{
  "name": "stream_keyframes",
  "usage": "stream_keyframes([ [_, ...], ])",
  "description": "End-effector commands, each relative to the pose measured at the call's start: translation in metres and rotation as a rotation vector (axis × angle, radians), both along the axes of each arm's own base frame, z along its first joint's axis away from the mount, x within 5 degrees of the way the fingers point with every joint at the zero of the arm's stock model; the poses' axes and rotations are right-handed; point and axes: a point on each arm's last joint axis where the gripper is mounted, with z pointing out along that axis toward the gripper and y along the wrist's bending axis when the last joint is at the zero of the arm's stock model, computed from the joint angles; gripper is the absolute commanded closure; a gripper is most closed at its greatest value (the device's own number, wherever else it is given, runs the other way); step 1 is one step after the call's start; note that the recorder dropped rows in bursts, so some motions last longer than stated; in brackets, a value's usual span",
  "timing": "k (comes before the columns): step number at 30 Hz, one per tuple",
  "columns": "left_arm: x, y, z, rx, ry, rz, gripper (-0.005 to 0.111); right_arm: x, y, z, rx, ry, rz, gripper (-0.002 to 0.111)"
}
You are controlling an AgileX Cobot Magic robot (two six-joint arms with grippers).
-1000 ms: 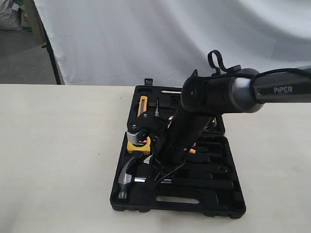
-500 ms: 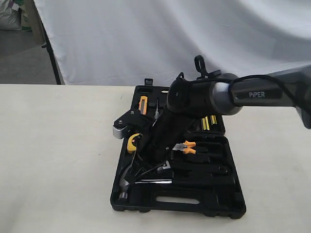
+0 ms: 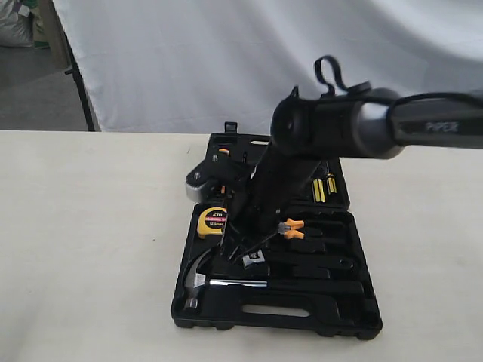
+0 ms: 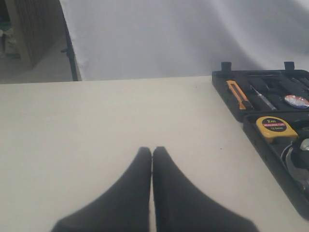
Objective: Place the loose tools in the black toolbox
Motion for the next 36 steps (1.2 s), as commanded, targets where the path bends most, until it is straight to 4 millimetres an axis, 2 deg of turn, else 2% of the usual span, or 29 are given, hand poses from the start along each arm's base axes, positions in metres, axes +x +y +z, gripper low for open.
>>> stream_keyframes([
  [1, 0.0, 0.0, -0.001, -0.012, 0.001, -0.003, 0.106, -0.004, -0.019, 0.051, 0.011, -0.087, -0.004, 0.108],
  [3, 0.0, 0.0, -0.001, -0.012, 0.001, -0.003, 0.106, -0.007, -0.027, 0.058, -0.018, -0.083, 0.012, 0.108],
  [6, 0.0, 0.0, -0.001, -0.012, 0.001, -0.003, 0.106, -0.012, -0.033, 0.056, -0.062, -0.022, 0.039, 0.108],
  [10, 0.0, 0.0, -0.001, -0.012, 0.001, -0.003, 0.106, -0.014, -0.037, 0.018, -0.1, -0.005, 0.032, 0.108],
  [16, 0.0, 0.0, -0.001, -0.012, 0.001, -0.003, 0.106, -0.02, -0.049, -0.061, -0.154, -0.016, -0.022, 0.108],
  [18, 0.0, 0.0, -0.001, -0.012, 0.001, -0.003, 0.106, -0.019, -0.049, -0.076, -0.167, -0.007, -0.033, 0.108],
  [20, 0.0, 0.0, -0.001, -0.012, 0.001, -0.003, 0.106, -0.019, -0.049, -0.079, -0.172, 0.011, -0.053, 0.108],
  [22, 0.0, 0.0, -0.001, -0.012, 0.001, -0.003, 0.106, -0.02, -0.048, -0.072, -0.167, 0.017, -0.063, 0.108],
  [25, 0.0, 0.0, -0.001, -0.012, 0.001, -0.003, 0.106, -0.021, -0.048, -0.045, -0.137, 0.0, -0.074, 0.108],
  [30, 0.0, 0.0, -0.001, -0.012, 0.001, -0.003, 0.106, -0.026, -0.053, 0.028, 0.028, -0.127, -0.202, 0.108],
  [33, 0.0, 0.0, -0.001, -0.012, 0.001, -0.003, 0.106, -0.039, -0.063, 0.074, 0.126, -0.184, -0.265, 0.108],
  [36, 0.0, 0.0, -0.001, -0.012, 0.001, -0.003, 0.106, -0.054, -0.075, 0.11, 0.201, -0.211, -0.308, 0.108],
])
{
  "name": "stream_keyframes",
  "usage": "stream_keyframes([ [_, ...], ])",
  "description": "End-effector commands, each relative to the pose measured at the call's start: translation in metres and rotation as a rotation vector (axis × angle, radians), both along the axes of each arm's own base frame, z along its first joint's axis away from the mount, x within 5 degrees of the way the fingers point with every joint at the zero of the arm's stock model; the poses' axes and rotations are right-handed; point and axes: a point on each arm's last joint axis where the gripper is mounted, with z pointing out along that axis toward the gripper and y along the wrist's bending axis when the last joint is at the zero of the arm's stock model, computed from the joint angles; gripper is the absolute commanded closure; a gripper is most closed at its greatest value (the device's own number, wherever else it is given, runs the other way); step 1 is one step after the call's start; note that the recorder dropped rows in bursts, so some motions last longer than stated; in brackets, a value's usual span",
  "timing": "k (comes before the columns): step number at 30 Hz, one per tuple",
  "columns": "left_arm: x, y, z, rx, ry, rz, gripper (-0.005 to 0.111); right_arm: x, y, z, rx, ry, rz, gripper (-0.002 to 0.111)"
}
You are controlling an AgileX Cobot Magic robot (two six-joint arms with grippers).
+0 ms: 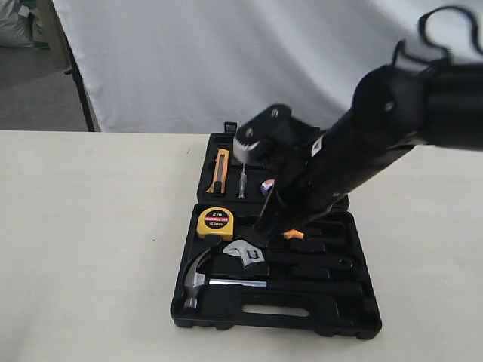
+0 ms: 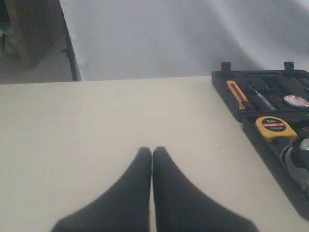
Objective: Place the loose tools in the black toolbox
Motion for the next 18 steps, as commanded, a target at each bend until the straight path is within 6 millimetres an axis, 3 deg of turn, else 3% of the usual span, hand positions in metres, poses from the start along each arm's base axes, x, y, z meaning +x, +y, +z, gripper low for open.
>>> stream_keyframes([
  [1, 0.0, 0.0, -0.001, -0.012, 0.001, -0.003, 0.106, -0.025, -0.019, 0.052, 0.116, -0.043, -0.065, 0.108],
  [5, 0.0, 0.0, -0.001, -0.012, 0.001, -0.003, 0.106, -0.052, -0.039, 0.075, 0.239, -0.106, -0.092, 0.108],
  [8, 0.0, 0.0, -0.001, -0.012, 0.001, -0.003, 0.106, -0.071, -0.056, 0.08, 0.327, -0.166, -0.126, 0.108],
  [18, 0.0, 0.0, -0.001, -0.012, 0.001, -0.003, 0.106, -0.127, -0.107, 0.052, 0.515, -0.265, -0.238, 0.108],
])
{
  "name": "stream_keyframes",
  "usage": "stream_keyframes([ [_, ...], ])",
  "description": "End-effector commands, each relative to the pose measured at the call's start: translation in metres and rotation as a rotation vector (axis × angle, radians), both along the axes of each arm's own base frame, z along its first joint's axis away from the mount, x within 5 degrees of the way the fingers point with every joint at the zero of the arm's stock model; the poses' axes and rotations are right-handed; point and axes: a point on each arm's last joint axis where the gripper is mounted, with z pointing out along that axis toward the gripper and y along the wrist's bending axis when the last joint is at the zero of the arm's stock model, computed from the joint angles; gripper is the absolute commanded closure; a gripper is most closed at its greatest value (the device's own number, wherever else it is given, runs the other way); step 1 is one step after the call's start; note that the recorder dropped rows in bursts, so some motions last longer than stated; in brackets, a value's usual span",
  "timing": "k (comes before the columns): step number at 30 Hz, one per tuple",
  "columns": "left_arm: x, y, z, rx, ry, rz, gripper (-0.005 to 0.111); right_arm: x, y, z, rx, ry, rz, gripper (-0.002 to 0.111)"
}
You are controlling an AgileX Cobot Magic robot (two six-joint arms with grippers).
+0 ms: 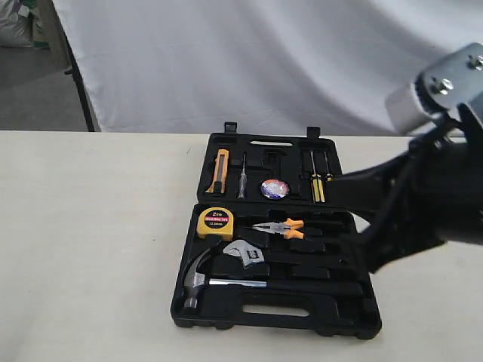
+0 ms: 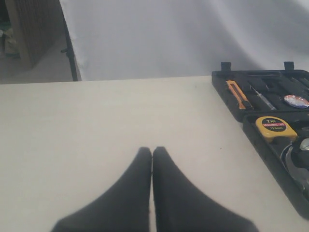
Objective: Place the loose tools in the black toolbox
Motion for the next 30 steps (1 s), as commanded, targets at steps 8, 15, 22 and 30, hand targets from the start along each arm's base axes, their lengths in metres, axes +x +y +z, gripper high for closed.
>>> stream_keyframes([
  [8, 0.0, 0.0, -0.001, -0.012, 0.001, -0.003, 0.106, -0.05, -0.041, -0.041, 0.209, 0.044, -0.09, 0.108],
  [15, 0.0, 0.0, -0.001, -0.012, 0.001, -0.003, 0.106, -0.067, -0.057, -0.077, 0.173, 0.031, -0.098, 0.108],
  [22, 0.0, 0.0, -0.001, -0.012, 0.001, -0.003, 0.106, -0.074, -0.077, -0.107, 0.202, -0.102, -0.184, 0.108],
  [30, 0.0, 0.0, -0.001, -0.012, 0.001, -0.003, 0.106, -0.084, -0.087, -0.113, 0.308, -0.192, -0.197, 0.108],
])
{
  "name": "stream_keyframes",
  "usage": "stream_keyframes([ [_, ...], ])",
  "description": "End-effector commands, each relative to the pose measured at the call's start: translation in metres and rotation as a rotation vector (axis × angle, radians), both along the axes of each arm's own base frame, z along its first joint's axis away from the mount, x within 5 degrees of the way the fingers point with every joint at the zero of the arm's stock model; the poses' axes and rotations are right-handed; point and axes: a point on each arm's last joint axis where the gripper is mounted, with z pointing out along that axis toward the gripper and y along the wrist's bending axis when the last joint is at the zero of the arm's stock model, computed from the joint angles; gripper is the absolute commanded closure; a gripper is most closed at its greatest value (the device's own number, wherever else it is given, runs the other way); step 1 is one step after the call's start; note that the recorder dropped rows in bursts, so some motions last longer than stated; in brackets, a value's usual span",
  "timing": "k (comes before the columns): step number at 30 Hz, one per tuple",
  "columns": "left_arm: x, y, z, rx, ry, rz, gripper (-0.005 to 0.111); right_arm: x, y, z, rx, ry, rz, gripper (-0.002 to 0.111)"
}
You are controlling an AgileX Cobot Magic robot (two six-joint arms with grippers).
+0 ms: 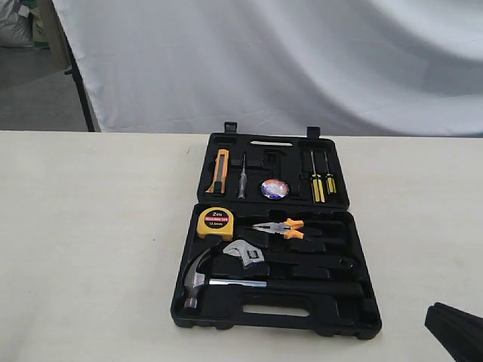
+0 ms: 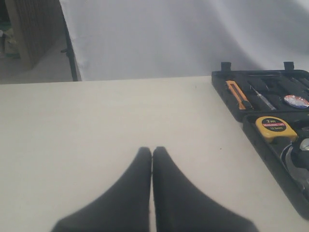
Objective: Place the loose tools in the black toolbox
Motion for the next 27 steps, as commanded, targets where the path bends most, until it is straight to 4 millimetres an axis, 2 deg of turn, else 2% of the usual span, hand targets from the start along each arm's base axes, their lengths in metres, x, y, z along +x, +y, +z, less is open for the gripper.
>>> stream_keyframes([
  [1, 0.0, 0.0, -0.001, -0.012, 0.001, -0.003, 0.106, -0.004, -0.003, 0.005, 0.043, -0.064, 0.0, 0.108],
  [7, 0.0, 0.0, -0.001, -0.012, 0.001, -0.003, 0.106, -0.004, -0.006, 0.007, 0.062, -0.081, -0.023, 0.108],
  [13, 0.0, 0.0, -0.001, -0.012, 0.001, -0.003, 0.106, -0.001, -0.035, 0.012, 0.111, -0.157, -0.437, 0.108],
  [17, 0.0, 0.0, -0.001, -0.012, 0.001, -0.003, 0.106, -0.004, -0.043, 0.011, 0.103, -0.169, -0.56, 0.108],
  [27, 0.0, 0.0, -0.001, -0.012, 0.001, -0.003, 0.106, -0.006, -0.045, 0.009, 0.084, -0.159, -0.59, 0.108],
])
